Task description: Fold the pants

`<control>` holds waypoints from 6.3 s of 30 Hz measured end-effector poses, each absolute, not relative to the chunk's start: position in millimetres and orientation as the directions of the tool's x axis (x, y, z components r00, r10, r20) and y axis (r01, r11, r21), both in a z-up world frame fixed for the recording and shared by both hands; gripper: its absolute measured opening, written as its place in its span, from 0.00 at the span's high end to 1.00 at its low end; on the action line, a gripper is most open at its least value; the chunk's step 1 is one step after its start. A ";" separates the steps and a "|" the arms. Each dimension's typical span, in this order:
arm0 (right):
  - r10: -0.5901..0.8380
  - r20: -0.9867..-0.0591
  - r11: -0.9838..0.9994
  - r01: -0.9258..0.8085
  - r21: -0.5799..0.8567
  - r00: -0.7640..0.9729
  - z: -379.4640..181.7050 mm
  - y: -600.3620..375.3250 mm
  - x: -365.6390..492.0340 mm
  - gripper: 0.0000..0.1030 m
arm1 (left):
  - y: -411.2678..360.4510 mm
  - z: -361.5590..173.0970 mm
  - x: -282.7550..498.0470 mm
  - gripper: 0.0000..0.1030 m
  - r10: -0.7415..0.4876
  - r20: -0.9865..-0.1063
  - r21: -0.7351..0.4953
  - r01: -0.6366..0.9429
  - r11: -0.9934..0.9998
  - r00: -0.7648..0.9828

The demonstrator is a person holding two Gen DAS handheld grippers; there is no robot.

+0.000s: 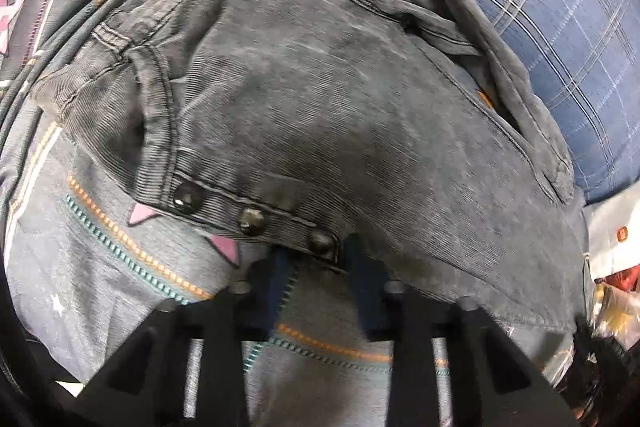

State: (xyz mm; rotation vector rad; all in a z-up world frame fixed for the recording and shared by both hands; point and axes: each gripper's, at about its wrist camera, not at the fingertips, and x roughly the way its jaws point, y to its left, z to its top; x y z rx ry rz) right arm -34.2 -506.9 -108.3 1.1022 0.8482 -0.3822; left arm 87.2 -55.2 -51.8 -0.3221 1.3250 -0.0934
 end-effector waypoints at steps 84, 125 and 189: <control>0.408 -0.671 0.488 0.473 0.733 0.619 -130.5 -584.7 -14.3 0.94 | -198.4 -40.3 68.0 0.95 -0.585 -0.807 -0.560 0.207 0.802 0.080; 0.258 -0.627 0.677 0.326 0.660 0.735 -46.9 -599.0 4.3 0.89 | -150.3 -2.6 52.4 0.46 -0.539 -0.773 -0.391 0.418 0.820 0.333; 0.340 -0.643 0.830 0.102 0.548 0.686 37.4 -386.0 -9.4 0.24 | 73.3 14.6 104.7 0.39 -0.498 -0.764 -0.562 -0.045 0.826 0.410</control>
